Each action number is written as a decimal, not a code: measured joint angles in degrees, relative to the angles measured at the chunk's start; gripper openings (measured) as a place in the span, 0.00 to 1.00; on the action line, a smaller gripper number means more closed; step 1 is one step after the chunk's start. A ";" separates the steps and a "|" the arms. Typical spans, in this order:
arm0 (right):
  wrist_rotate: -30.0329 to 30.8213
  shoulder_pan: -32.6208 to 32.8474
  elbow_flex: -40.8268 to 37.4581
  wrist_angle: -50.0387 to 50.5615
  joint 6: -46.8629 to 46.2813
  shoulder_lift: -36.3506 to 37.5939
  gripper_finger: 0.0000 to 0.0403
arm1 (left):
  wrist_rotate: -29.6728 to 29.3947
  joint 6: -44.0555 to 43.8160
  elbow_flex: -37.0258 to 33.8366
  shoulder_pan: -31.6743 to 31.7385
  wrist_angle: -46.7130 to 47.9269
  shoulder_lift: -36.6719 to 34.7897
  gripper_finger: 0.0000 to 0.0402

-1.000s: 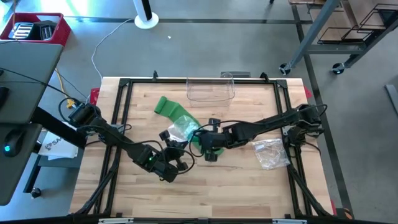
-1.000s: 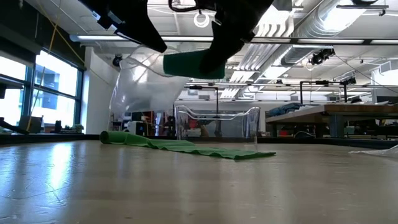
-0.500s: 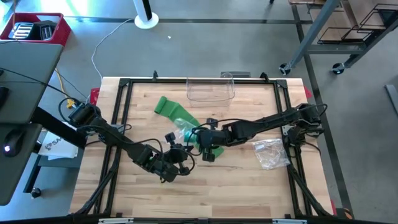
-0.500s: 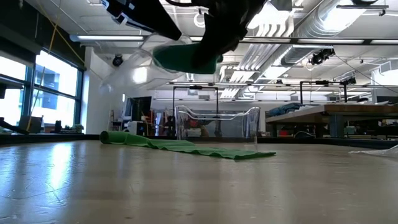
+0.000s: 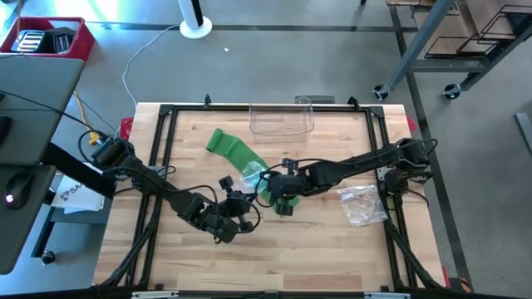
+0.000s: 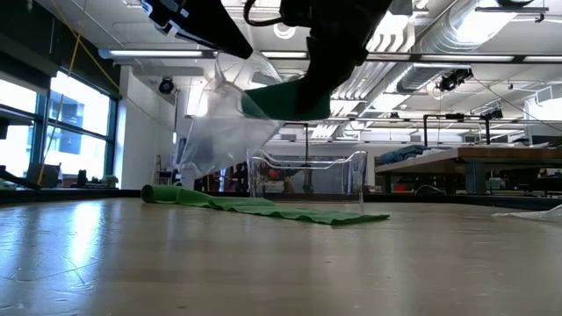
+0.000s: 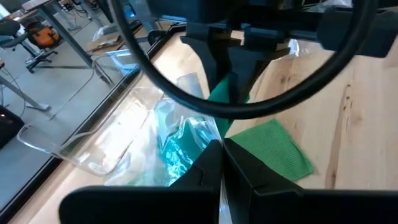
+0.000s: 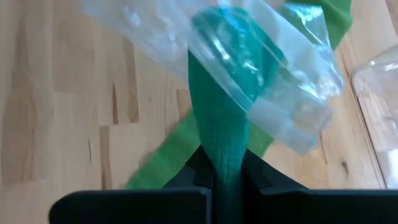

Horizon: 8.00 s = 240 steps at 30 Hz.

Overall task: Roll bandage
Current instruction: Put the rolled blue bandage into the left zip bag, then close the left zip bag

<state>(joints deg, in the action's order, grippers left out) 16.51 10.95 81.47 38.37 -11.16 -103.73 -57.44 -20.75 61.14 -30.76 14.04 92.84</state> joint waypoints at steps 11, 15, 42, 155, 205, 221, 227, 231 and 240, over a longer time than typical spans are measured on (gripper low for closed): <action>-0.42 1.90 0.00 -2.04 2.17 0.01 0.03 | -0.12 -1.70 0.00 -0.04 2.65 -0.14 0.00; -0.42 1.91 0.00 -2.68 2.16 -0.01 0.03 | -0.12 -1.79 0.00 -0.02 2.64 -0.14 0.00; -2.83 1.03 2.10 -12.40 0.77 0.67 0.32 | -0.21 -0.13 0.00 0.09 -2.58 -0.20 0.00; 0.39 7.61 -24.81 -34.38 20.16 18.35 0.22 | -0.51 1.46 0.02 -2.86 2.36 -2.41 0.00; 0.47 8.76 -24.76 -36.06 11.58 18.33 0.00 | 14.33 25.00 -0.13 3.51 -15.92 3.03 0.15; -2.00 8.73 -24.76 -35.75 14.88 18.33 0.00 | 17.55 23.32 -0.15 3.32 -16.99 3.03 0.00; -2.10 8.71 -24.76 -36.07 14.74 18.06 0.00 | 18.29 23.81 -0.15 3.32 -18.52 3.03 0.00; -3.28 8.66 -24.76 -36.13 15.11 16.85 0.00 | 18.45 23.80 -0.15 3.32 -18.52 3.03 0.00; -7.08 8.66 -24.76 -39.42 16.72 15.86 0.07 | 18.34 23.34 -0.15 3.37 -18.61 3.01 0.00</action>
<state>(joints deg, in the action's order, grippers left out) 9.43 19.62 56.71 -1.05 5.56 -87.87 -39.10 2.59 60.99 -27.40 -4.57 95.85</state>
